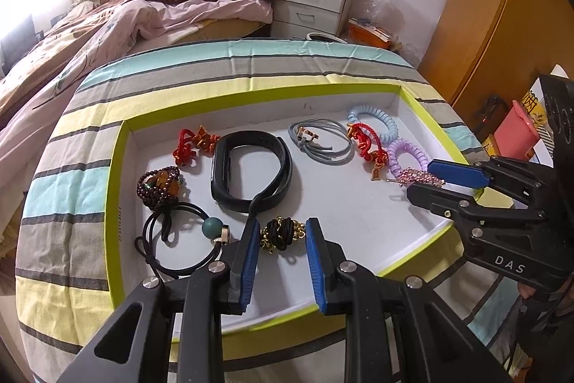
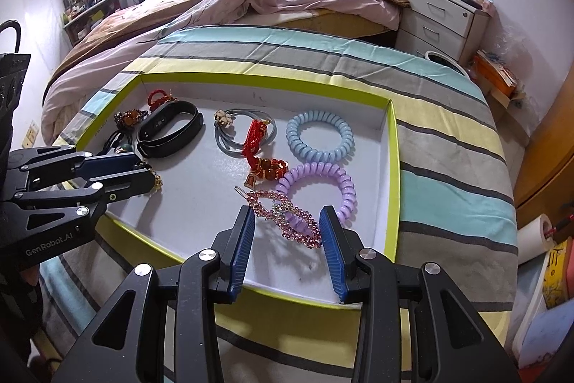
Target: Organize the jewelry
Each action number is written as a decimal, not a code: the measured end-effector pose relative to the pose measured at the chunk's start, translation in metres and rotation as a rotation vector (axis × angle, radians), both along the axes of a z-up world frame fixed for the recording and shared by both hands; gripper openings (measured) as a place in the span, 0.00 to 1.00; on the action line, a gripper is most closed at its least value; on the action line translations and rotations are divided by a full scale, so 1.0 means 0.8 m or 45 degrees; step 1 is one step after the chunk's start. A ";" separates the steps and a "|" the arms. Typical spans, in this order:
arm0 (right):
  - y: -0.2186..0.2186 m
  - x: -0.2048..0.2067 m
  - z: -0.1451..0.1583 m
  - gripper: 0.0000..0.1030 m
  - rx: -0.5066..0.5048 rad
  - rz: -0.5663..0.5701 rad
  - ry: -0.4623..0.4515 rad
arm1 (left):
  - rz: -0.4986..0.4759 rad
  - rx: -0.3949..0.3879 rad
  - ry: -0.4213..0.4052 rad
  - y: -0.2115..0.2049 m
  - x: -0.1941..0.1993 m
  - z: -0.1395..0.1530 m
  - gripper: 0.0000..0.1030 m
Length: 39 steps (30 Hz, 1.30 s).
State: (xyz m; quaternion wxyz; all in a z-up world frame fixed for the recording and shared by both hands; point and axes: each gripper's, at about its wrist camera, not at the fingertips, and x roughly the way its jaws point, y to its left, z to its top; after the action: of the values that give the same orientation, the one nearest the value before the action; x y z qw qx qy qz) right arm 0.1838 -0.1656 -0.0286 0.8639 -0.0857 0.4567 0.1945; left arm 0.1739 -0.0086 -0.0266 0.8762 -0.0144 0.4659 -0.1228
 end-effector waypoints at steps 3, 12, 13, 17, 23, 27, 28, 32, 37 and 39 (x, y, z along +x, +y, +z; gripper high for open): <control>0.000 0.000 0.000 0.38 0.000 -0.001 0.005 | 0.002 0.003 0.000 0.001 0.001 0.000 0.25; -0.004 0.000 0.002 0.43 0.050 -0.008 0.022 | 0.007 0.001 -0.016 0.002 -0.003 0.006 0.36; -0.004 -0.001 0.002 0.43 0.054 -0.009 0.022 | 0.006 0.004 -0.017 0.002 -0.004 0.006 0.36; -0.005 -0.002 0.004 0.43 0.070 -0.016 0.019 | 0.015 0.008 -0.022 0.002 -0.007 0.009 0.36; -0.008 -0.013 0.015 0.43 0.109 -0.030 -0.017 | 0.040 0.018 -0.050 0.004 -0.021 0.020 0.40; -0.011 -0.027 0.027 0.43 0.135 -0.071 -0.066 | 0.066 0.019 -0.068 0.006 -0.032 0.027 0.41; -0.012 -0.031 0.030 0.43 0.139 -0.076 -0.079 | 0.071 0.027 -0.078 0.005 -0.035 0.030 0.41; -0.009 -0.057 0.036 0.43 0.144 -0.116 -0.142 | 0.126 0.072 -0.103 0.006 -0.053 0.038 0.41; -0.008 -0.084 0.038 0.43 0.165 -0.160 -0.187 | 0.184 0.126 -0.173 0.007 -0.078 0.049 0.41; -0.006 -0.097 0.040 0.43 0.159 -0.178 -0.226 | 0.213 0.145 -0.194 0.008 -0.087 0.053 0.41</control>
State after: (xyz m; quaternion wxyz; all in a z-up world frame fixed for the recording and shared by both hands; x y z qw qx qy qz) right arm 0.1064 -0.1704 0.0036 0.9160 -0.0167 0.3703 0.1534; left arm 0.1042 -0.0022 0.0155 0.9155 0.0058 0.4015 -0.0233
